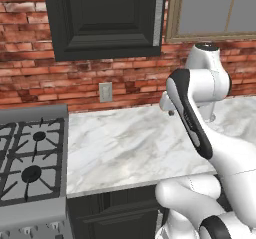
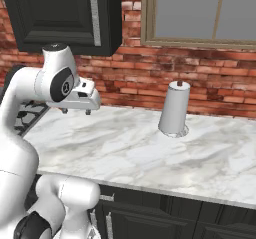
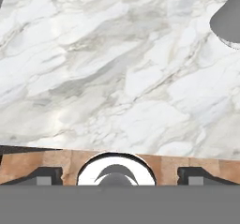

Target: Navigate to the fridge.

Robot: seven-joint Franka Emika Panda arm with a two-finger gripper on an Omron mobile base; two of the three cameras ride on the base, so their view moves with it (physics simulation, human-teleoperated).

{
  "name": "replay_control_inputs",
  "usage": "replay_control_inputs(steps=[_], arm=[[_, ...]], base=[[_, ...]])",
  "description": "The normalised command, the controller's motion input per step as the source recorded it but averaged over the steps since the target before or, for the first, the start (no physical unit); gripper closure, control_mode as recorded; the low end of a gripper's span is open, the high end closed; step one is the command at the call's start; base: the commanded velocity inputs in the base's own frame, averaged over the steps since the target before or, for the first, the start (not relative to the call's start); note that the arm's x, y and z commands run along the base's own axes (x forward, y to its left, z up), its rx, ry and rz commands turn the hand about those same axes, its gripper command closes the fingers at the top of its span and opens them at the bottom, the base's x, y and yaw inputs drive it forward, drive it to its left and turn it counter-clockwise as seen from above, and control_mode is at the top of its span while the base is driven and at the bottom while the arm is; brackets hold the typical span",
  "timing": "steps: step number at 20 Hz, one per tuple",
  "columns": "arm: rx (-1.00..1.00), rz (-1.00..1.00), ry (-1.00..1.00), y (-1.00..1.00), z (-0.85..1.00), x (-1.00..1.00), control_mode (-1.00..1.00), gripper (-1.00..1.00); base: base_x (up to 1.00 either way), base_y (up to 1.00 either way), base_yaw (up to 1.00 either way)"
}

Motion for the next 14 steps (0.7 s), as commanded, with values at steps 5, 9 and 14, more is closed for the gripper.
replay_control_inputs(steps=[5, 9, 14], arm=[[-0.02, 0.0, 0.05, 0.0, -0.33, -0.68, -1.0, -1.0], [-0.01, 0.0, 0.0, 0.0, -0.59, -0.58, -1.0, -1.0], [0.0, 0.0, 0.0, 0.0, -0.11, -0.11, 1.0, -1.0]], base=[[0.0, 0.0, 0.0], [0.0, 0.0, 0.0], [-0.52, 0.0, 0.0]])
